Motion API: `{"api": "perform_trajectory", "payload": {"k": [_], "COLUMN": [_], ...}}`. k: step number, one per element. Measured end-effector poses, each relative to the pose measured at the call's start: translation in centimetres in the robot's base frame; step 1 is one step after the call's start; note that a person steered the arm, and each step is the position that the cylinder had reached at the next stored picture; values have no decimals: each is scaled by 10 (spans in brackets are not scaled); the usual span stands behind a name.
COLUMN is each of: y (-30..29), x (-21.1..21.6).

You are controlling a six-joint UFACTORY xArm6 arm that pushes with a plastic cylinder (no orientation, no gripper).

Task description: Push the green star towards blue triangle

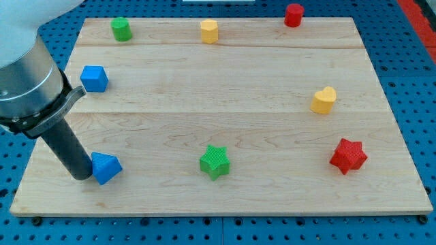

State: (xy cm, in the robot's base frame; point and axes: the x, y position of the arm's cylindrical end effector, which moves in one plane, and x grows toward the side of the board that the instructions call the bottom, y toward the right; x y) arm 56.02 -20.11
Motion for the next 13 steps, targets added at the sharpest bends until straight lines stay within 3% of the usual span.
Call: {"api": "perform_trajectory", "payload": {"k": [3, 5, 7, 8, 9, 10, 11, 12, 13], "y": [0, 5, 189, 215, 222, 218, 167, 102, 95], "x": [-1, 58, 48, -21, -45, -70, -93, -91, -95]}}
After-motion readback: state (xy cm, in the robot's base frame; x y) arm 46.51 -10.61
